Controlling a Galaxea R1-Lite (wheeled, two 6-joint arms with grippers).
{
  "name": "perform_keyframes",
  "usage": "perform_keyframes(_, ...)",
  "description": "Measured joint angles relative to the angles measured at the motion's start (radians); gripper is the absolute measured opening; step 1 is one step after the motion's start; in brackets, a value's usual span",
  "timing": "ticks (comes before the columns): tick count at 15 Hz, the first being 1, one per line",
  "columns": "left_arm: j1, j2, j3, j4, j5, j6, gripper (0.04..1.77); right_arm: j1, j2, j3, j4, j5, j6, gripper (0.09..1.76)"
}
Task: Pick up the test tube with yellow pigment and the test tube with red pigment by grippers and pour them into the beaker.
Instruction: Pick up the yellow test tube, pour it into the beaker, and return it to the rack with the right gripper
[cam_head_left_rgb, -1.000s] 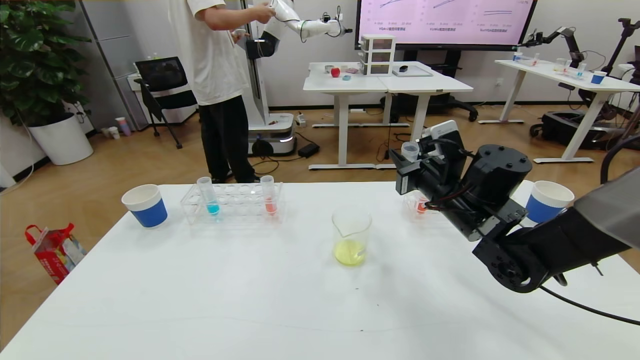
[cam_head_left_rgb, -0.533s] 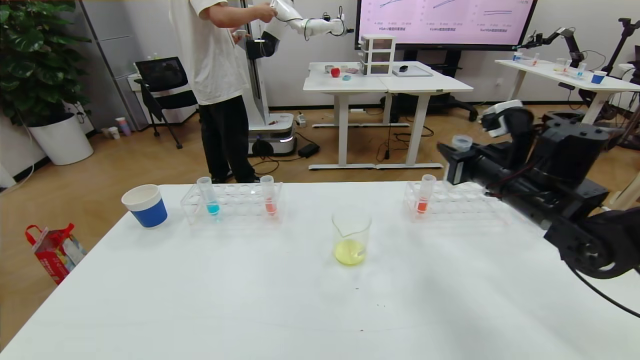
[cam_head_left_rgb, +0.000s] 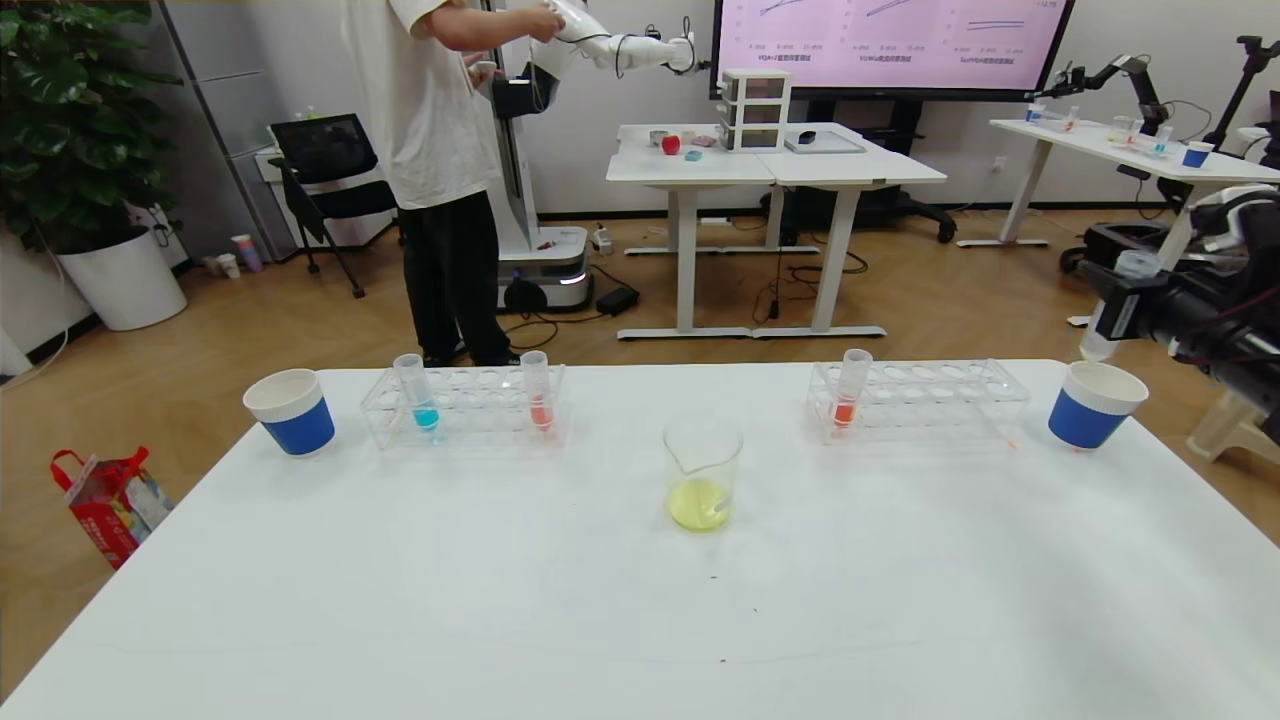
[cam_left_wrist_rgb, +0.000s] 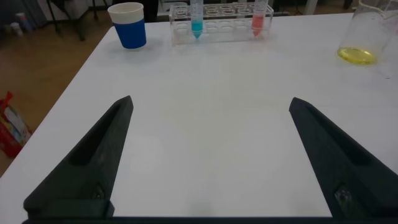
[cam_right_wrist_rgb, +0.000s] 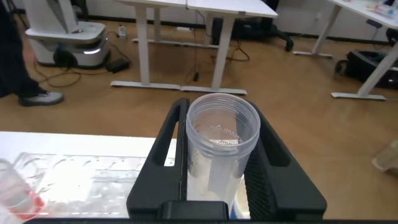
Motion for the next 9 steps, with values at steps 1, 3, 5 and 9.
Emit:
perform_keyframes(1, 0.0, 0.0, 0.0, 0.0, 0.0, 0.0, 1.75, -0.029, 0.022, -0.023, 0.0, 0.001, 0.0, 0.52)
perform_keyframes(3, 0.0, 0.0, 0.0, 0.0, 0.0, 0.0, 1.75, -0.066, 0.072, -0.074, -0.001, -0.003, -0.001, 0.51)
perform_keyframes(5, 0.0, 0.0, 0.0, 0.0, 0.0, 0.0, 1.75, -0.079, 0.117, -0.115, -0.003, -0.009, -0.003, 0.52)
perform_keyframes(9, 0.0, 0.0, 0.0, 0.0, 0.0, 0.0, 1.75, -0.083, 0.191, -0.169, -0.008, -0.01, -0.004, 0.51)
